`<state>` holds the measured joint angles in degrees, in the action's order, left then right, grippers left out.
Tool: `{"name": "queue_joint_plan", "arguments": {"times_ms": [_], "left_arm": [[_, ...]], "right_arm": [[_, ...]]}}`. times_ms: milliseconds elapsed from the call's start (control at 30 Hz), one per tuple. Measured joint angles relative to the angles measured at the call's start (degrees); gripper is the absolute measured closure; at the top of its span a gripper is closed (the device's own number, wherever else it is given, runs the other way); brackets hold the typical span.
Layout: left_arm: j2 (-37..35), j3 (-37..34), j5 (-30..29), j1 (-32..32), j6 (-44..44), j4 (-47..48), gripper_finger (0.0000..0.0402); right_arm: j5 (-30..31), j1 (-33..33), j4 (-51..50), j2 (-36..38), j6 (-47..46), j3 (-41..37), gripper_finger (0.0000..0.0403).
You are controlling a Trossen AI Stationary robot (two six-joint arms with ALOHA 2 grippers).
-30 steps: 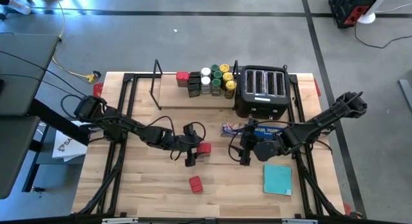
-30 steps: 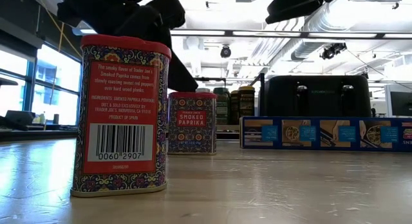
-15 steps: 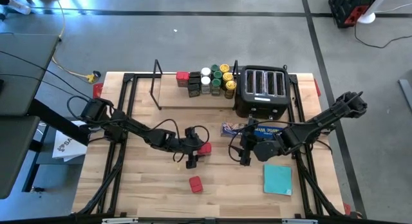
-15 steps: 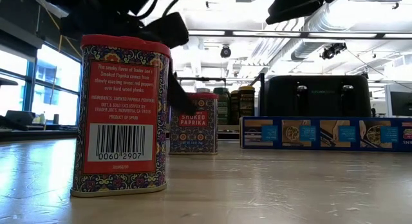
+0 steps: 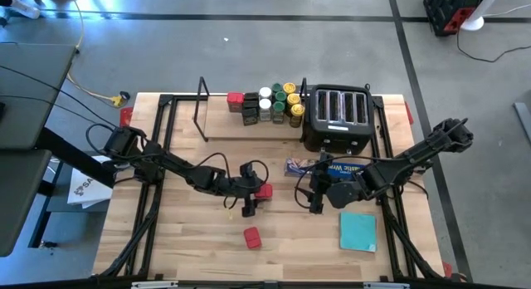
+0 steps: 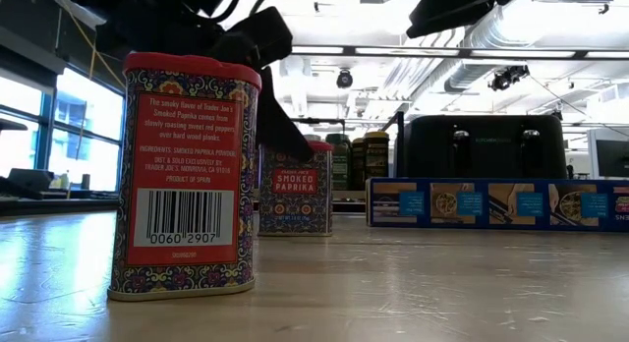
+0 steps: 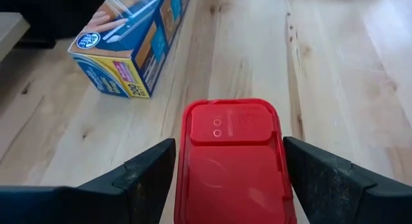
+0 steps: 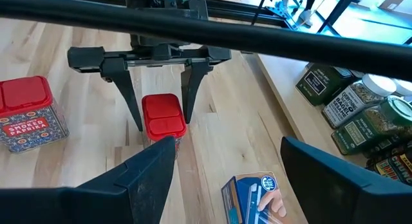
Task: Shelf spices
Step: Put the right red seasoning can on the shelf aligned with the other red seasoning can
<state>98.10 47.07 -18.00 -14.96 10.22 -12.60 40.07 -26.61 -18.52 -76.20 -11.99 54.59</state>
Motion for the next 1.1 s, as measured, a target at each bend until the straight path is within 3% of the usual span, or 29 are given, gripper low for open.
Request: {"name": "queue_joint_plan", "arguments": {"times_ms": [233, 467, 667, 933, 1100], "left_arm": [[0.00, 0.00, -0.11, 0.00, -0.37, -0.61, 0.0128], [-0.04, 0.00, 1.00, 0.00, -0.48, -0.61, 0.0184], [-1.37, 0.00, 2.73, -0.02, -1.06, 0.39, 0.0187], [-15.84, 0.00, -1.76, 1.11, -4.34, 17.34, 0.0187], [-25.07, 0.04, -6.53, 8.46, -10.47, 32.68, 0.0187]], "right_arm": [[0.00, 0.00, -0.03, 0.00, 0.00, 0.00, 0.0126], [0.00, 0.00, -0.09, 0.00, 0.00, 0.00, 0.0126], [0.00, 0.00, -0.10, 0.00, 0.00, 0.00, 0.0126], [0.02, -0.02, -0.23, 0.00, 0.00, 0.00, 0.0126], [0.02, -0.02, -0.21, 0.00, 0.00, 0.00, 0.0126]]}}
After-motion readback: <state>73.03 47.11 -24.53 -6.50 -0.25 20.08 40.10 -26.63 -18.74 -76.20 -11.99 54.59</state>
